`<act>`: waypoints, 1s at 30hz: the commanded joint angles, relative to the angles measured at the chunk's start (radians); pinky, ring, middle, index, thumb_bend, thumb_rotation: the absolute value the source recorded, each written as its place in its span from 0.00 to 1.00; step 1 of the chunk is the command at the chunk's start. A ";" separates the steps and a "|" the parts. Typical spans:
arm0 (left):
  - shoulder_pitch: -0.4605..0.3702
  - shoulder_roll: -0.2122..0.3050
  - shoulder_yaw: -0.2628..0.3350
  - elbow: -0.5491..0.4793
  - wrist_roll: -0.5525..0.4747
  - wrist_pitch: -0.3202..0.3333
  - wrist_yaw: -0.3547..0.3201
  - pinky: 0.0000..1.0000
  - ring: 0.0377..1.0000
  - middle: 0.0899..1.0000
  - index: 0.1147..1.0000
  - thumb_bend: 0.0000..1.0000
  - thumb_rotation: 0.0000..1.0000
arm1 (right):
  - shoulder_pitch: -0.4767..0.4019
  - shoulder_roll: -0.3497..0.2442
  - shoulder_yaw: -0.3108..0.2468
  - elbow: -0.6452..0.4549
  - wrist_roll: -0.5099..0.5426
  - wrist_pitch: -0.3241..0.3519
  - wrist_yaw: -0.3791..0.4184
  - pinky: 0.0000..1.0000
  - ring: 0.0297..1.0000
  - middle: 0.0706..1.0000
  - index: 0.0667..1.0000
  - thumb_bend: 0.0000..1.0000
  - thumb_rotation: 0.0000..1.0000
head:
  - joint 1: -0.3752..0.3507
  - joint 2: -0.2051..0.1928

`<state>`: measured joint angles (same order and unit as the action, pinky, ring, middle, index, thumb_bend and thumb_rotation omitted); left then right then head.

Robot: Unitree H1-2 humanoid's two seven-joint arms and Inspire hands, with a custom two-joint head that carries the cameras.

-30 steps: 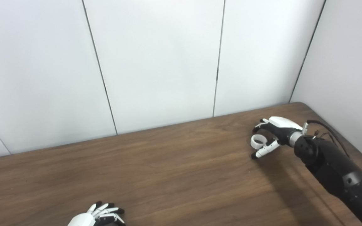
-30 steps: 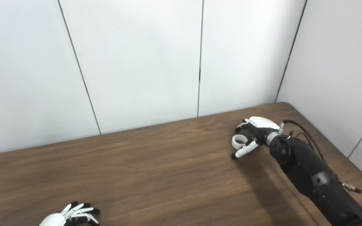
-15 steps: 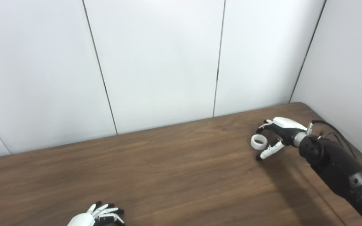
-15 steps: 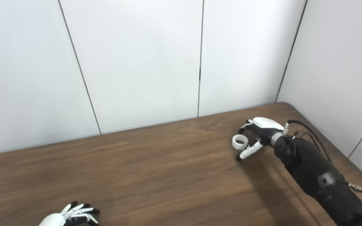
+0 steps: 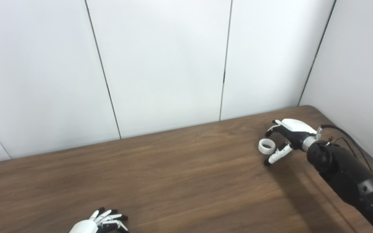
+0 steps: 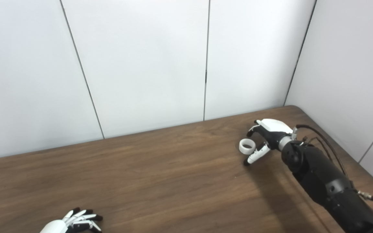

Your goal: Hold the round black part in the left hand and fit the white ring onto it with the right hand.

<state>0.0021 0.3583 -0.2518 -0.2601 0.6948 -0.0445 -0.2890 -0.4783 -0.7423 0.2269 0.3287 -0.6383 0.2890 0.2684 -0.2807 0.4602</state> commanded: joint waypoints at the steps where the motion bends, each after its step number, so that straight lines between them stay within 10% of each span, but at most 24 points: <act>1: -0.002 0.015 0.007 -0.028 0.001 0.005 -0.002 1.00 0.92 0.79 0.41 0.52 0.04 | -0.002 -0.020 0.000 0.009 -0.019 -0.006 -0.017 1.00 1.00 1.00 0.75 0.97 0.34 | 0.002 0.002; 30: 0.031 0.008 0.016 -0.086 -0.003 0.026 -0.018 1.00 0.92 0.79 0.41 0.52 0.04 | -0.044 -0.015 0.058 0.056 0.028 -0.026 0.091 1.00 1.00 1.00 0.68 0.87 0.34 | 0.026 0.046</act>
<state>0.0460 0.3600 -0.2435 -0.3258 0.6975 -0.0094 -0.3194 -0.5301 -0.7529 0.2691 0.3660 -0.6048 0.2768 0.3398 -0.2546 0.5062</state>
